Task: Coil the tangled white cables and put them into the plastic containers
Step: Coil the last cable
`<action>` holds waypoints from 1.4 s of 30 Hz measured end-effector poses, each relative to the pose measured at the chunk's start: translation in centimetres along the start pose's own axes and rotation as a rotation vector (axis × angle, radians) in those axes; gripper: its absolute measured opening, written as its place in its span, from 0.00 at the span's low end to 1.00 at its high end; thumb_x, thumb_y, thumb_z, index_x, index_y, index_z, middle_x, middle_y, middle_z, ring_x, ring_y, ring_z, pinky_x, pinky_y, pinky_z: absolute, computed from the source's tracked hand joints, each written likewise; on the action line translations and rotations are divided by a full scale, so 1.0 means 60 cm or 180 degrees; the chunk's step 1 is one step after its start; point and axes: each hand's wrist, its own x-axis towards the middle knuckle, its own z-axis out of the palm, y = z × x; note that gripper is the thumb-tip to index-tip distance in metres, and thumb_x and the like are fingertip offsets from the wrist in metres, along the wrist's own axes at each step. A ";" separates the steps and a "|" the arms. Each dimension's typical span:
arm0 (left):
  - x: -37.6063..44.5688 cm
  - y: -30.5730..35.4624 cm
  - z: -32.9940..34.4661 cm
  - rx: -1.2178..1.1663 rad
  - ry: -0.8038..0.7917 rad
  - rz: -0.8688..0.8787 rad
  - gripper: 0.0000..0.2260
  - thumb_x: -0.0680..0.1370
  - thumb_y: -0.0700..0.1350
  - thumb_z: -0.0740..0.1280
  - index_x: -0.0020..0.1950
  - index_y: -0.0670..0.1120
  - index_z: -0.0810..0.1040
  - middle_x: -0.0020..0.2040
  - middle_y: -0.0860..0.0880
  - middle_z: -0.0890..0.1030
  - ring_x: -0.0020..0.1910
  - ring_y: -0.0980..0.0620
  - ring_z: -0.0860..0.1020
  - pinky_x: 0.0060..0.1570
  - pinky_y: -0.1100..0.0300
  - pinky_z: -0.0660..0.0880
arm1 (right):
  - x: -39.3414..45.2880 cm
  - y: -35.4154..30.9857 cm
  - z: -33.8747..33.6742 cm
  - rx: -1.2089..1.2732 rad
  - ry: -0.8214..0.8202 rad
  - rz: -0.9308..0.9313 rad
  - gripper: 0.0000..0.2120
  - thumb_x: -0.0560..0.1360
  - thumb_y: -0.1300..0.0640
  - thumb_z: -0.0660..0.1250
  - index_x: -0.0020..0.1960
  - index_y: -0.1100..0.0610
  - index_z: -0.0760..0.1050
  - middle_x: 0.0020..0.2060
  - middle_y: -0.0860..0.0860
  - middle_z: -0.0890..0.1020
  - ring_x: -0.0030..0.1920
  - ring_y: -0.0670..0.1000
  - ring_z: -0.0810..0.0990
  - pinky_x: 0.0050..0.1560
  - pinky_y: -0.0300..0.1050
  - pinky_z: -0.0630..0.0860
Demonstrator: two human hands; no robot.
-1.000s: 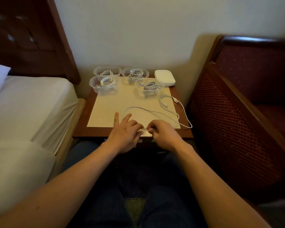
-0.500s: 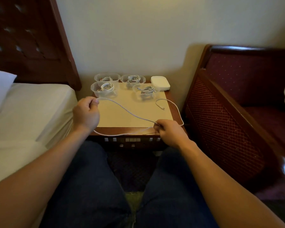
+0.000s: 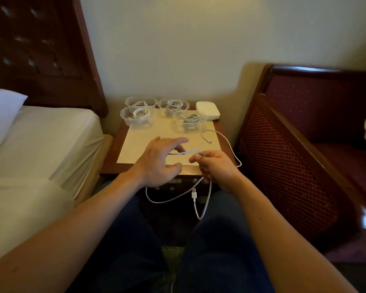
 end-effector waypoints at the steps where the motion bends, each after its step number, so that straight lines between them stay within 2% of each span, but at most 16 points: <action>1: -0.002 -0.002 -0.005 0.0139 -0.0117 0.0075 0.32 0.71 0.54 0.65 0.77 0.55 0.69 0.66 0.59 0.77 0.72 0.56 0.66 0.76 0.40 0.55 | -0.001 0.003 -0.002 -0.0030 0.0018 0.0071 0.13 0.85 0.57 0.60 0.50 0.61 0.81 0.25 0.48 0.65 0.24 0.47 0.63 0.25 0.40 0.67; 4: 0.001 -0.003 -0.021 0.0245 -0.0300 -0.0118 0.31 0.73 0.62 0.59 0.76 0.57 0.70 0.75 0.59 0.69 0.78 0.56 0.58 0.77 0.44 0.51 | -0.001 0.008 -0.002 -0.0542 0.0148 0.0133 0.12 0.84 0.57 0.61 0.49 0.59 0.81 0.26 0.49 0.69 0.25 0.47 0.67 0.25 0.40 0.68; 8: 0.011 0.012 -0.020 0.0334 -0.0127 -0.0651 0.27 0.78 0.71 0.55 0.68 0.58 0.79 0.66 0.60 0.78 0.67 0.56 0.74 0.67 0.45 0.70 | 0.008 0.000 0.013 -0.1283 0.0346 -0.0062 0.10 0.83 0.56 0.63 0.51 0.56 0.83 0.36 0.49 0.80 0.36 0.48 0.77 0.32 0.36 0.72; 11: 0.013 0.018 -0.009 0.0093 -0.0543 -0.0919 0.15 0.82 0.59 0.62 0.63 0.56 0.82 0.52 0.60 0.83 0.54 0.56 0.80 0.56 0.52 0.77 | 0.016 -0.005 0.021 -0.1487 0.0370 -0.0160 0.09 0.82 0.55 0.65 0.53 0.54 0.84 0.42 0.50 0.84 0.44 0.50 0.81 0.38 0.40 0.74; 13: 0.012 0.019 -0.007 -0.0069 -0.0492 -0.0888 0.09 0.83 0.49 0.64 0.54 0.52 0.85 0.44 0.57 0.84 0.46 0.58 0.80 0.49 0.55 0.77 | 0.017 -0.003 0.021 -0.1531 0.0437 -0.0232 0.08 0.81 0.55 0.65 0.50 0.53 0.84 0.38 0.49 0.83 0.39 0.49 0.80 0.34 0.39 0.73; 16: 0.015 0.006 -0.017 -0.0138 -0.0125 -0.1064 0.11 0.84 0.43 0.60 0.53 0.49 0.82 0.43 0.58 0.79 0.46 0.58 0.76 0.45 0.60 0.72 | 0.007 0.004 0.014 -0.0827 0.0348 -0.0161 0.09 0.81 0.55 0.66 0.48 0.56 0.84 0.29 0.48 0.76 0.29 0.47 0.73 0.30 0.39 0.72; 20: 0.025 -0.039 -0.024 -0.0741 0.1012 -0.1917 0.13 0.85 0.44 0.56 0.47 0.52 0.79 0.49 0.47 0.82 0.46 0.47 0.78 0.44 0.53 0.75 | -0.011 0.010 0.006 0.0470 -0.0538 0.0211 0.09 0.82 0.57 0.65 0.48 0.62 0.79 0.27 0.51 0.72 0.23 0.48 0.68 0.29 0.43 0.71; 22: 0.022 -0.043 -0.014 -0.0443 0.0943 -0.2027 0.11 0.85 0.45 0.57 0.51 0.50 0.79 0.54 0.47 0.82 0.50 0.47 0.77 0.46 0.54 0.72 | -0.018 0.007 0.010 0.0461 -0.0962 0.0282 0.09 0.83 0.58 0.62 0.48 0.61 0.78 0.28 0.52 0.73 0.23 0.48 0.69 0.30 0.43 0.72; 24: 0.014 -0.037 -0.001 0.0274 0.0738 -0.1725 0.11 0.83 0.44 0.60 0.63 0.50 0.77 0.64 0.48 0.78 0.62 0.45 0.75 0.59 0.48 0.73 | -0.020 0.002 0.019 0.0488 -0.1053 0.0274 0.10 0.84 0.57 0.61 0.49 0.61 0.77 0.28 0.51 0.72 0.23 0.47 0.67 0.28 0.42 0.70; 26: 0.006 -0.023 0.004 0.0713 0.0370 -0.0896 0.24 0.80 0.39 0.64 0.75 0.52 0.68 0.75 0.49 0.69 0.76 0.44 0.64 0.74 0.40 0.61 | -0.022 -0.001 0.025 0.0756 -0.0934 0.0265 0.12 0.85 0.57 0.59 0.50 0.61 0.77 0.27 0.50 0.70 0.21 0.45 0.63 0.26 0.39 0.67; 28: 0.006 -0.002 0.006 0.0520 -0.0125 -0.0229 0.30 0.78 0.33 0.64 0.77 0.54 0.68 0.78 0.54 0.67 0.79 0.50 0.58 0.77 0.42 0.48 | -0.025 -0.002 0.028 0.0972 -0.0948 0.0247 0.12 0.85 0.57 0.58 0.50 0.62 0.76 0.26 0.50 0.69 0.20 0.44 0.61 0.24 0.38 0.64; 30: 0.003 0.015 0.005 -0.0299 -0.0321 -0.0152 0.22 0.79 0.32 0.64 0.68 0.53 0.79 0.67 0.56 0.79 0.70 0.57 0.72 0.76 0.48 0.60 | -0.031 -0.002 0.026 0.1194 -0.1097 0.0235 0.12 0.85 0.57 0.57 0.49 0.62 0.75 0.25 0.49 0.68 0.20 0.44 0.61 0.24 0.38 0.64; 32: -0.001 0.028 -0.001 -0.1122 -0.0324 -0.0407 0.17 0.79 0.31 0.64 0.57 0.50 0.85 0.54 0.55 0.85 0.55 0.61 0.80 0.61 0.61 0.73 | -0.038 0.000 0.020 0.1473 -0.1214 0.0264 0.12 0.85 0.57 0.57 0.49 0.61 0.75 0.25 0.48 0.69 0.20 0.43 0.63 0.25 0.38 0.66; 34: -0.001 0.033 -0.005 -0.1561 -0.0192 -0.0640 0.17 0.79 0.28 0.62 0.54 0.45 0.85 0.49 0.50 0.85 0.46 0.60 0.81 0.49 0.69 0.75 | -0.049 0.006 0.016 0.1618 -0.1389 0.0283 0.13 0.84 0.55 0.57 0.47 0.60 0.75 0.25 0.48 0.70 0.20 0.44 0.67 0.27 0.39 0.71; 37: 0.006 0.029 -0.003 -0.1907 0.0352 -0.1015 0.13 0.82 0.32 0.62 0.55 0.44 0.85 0.45 0.47 0.84 0.34 0.52 0.74 0.36 0.67 0.72 | -0.061 0.019 0.020 0.1567 -0.1811 0.0268 0.13 0.84 0.55 0.57 0.47 0.60 0.75 0.27 0.51 0.76 0.26 0.49 0.76 0.36 0.46 0.77; 42: 0.020 0.027 0.022 -0.1927 0.0694 -0.1328 0.11 0.83 0.34 0.61 0.57 0.40 0.83 0.45 0.46 0.83 0.29 0.64 0.74 0.34 0.75 0.68 | -0.071 0.022 0.040 0.1685 -0.2329 0.0186 0.12 0.84 0.57 0.55 0.51 0.61 0.75 0.32 0.53 0.81 0.37 0.54 0.84 0.45 0.49 0.80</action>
